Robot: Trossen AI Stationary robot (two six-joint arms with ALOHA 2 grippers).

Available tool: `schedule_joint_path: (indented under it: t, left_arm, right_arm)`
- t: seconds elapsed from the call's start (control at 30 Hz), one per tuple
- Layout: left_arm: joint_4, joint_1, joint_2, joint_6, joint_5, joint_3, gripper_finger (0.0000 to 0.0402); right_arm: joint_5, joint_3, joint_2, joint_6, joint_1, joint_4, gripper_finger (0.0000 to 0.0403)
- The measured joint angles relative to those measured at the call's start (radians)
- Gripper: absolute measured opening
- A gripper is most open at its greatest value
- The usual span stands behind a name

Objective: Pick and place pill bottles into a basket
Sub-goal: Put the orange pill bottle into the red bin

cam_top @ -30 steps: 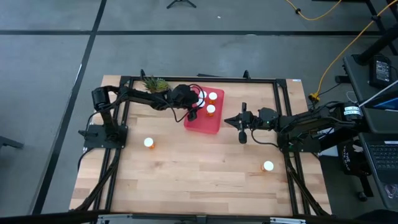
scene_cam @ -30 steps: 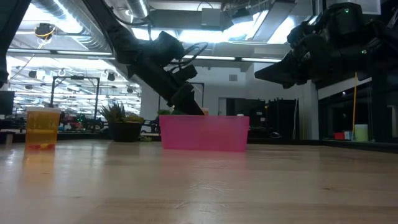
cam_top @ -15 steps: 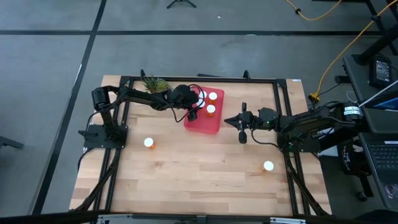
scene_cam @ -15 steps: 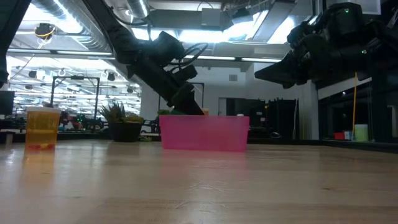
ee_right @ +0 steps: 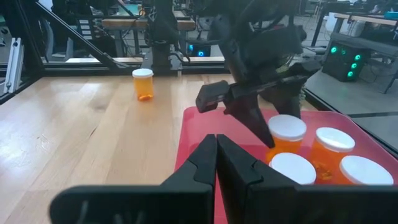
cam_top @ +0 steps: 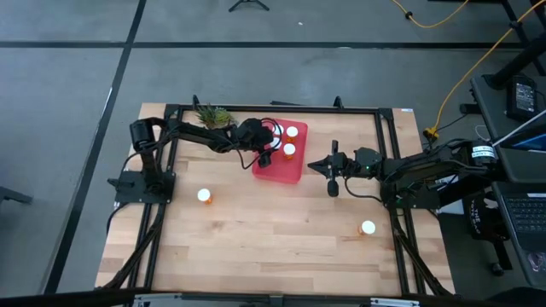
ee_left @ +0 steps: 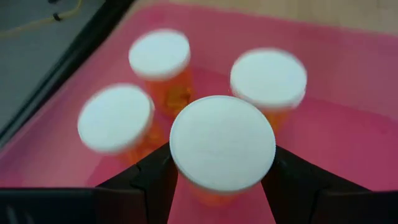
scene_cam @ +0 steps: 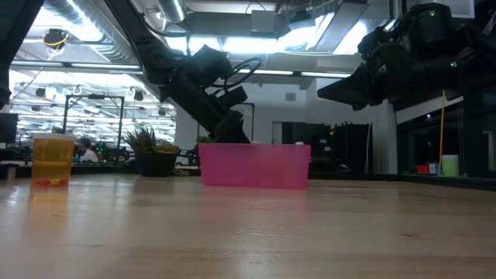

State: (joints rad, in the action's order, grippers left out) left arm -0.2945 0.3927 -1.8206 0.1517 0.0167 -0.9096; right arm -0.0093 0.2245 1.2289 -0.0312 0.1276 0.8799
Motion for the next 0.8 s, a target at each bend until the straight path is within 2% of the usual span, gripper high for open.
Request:
schedule_joint_path:
  t: [0.8]
  left_arm:
    - [-0.001,0.003,-0.019,-0.007,0.001,0.0,0.0204]
  right_arm:
    - [0.0,0.0,0.0,0.001,0.0,0.0,0.0016]
